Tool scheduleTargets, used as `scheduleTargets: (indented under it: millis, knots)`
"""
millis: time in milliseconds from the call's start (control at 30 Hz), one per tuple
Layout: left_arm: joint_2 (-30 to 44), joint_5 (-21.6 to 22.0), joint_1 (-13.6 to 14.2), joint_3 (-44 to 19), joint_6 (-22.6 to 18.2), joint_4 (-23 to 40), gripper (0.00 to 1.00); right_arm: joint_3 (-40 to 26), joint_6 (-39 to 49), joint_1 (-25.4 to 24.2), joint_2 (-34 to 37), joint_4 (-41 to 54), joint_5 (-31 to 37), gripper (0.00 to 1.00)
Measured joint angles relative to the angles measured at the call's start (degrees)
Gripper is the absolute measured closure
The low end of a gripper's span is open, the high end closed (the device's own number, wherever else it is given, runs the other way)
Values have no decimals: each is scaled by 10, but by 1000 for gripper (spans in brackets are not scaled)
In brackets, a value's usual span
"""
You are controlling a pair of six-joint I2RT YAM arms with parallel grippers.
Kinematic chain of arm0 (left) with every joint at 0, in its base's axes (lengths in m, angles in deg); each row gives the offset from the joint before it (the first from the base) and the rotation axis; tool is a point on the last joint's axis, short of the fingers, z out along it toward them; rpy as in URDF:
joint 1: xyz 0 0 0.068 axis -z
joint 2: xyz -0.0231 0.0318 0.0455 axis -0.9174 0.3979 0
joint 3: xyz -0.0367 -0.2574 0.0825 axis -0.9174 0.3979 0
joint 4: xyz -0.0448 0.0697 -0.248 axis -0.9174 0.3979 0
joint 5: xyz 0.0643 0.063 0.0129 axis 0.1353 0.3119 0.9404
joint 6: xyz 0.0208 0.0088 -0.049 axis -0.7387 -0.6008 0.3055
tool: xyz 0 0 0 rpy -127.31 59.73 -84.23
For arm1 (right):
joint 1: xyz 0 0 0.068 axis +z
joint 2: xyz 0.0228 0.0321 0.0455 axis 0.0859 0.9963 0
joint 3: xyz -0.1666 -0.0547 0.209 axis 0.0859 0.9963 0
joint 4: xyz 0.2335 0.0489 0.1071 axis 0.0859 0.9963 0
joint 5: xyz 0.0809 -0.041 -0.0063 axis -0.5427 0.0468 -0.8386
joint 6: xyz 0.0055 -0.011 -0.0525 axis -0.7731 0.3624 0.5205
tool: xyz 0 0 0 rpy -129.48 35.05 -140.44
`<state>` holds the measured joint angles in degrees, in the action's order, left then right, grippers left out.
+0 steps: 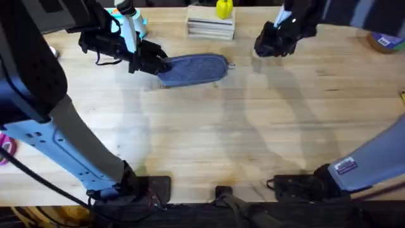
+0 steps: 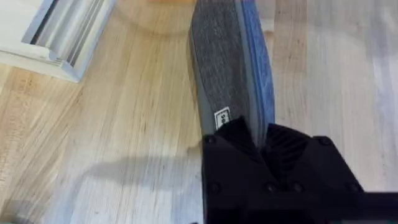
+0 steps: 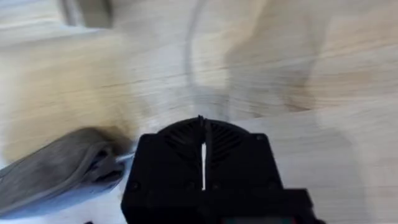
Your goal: Unzip the bag, pick up the pens from the table one at a time and place them inside, then zip the bag closed.
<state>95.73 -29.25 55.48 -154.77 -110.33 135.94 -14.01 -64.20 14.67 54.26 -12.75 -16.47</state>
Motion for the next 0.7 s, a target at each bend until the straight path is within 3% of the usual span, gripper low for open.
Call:
scheduleTargets:
  millis: [133, 200, 267, 400, 433, 633, 667, 700]
  knots:
    - [0, 0, 0, 0, 0, 0, 958, 0, 37, 0, -73, 0, 1, 957]
    - [0, 0, 0, 0, 0, 0, 958, 0, 58, 0, -108, 1, 2, 850]
    - [0, 0, 0, 0, 0, 0, 958, 0, 77, 0, -138, 3, 2, 639]
    - [0, 0, 0, 0, 0, 0, 958, 0, 114, 0, -185, 7, 2, 95]
    - [0, 0, 0, 0, 0, 0, 958, 0, 123, 0, -196, 8, 2, 25]
    - [0, 0, 0, 0, 0, 0, 958, 0, 143, 0, -243, 8, 2, 5]
    - [0, -2, 0, 0, -1, 1, 628, 0, 145, 0, -242, 10, 2, 5]
    - [0, -4, 0, 0, -1, 2, 463, 0, 145, 0, -242, 10, 2, 5]
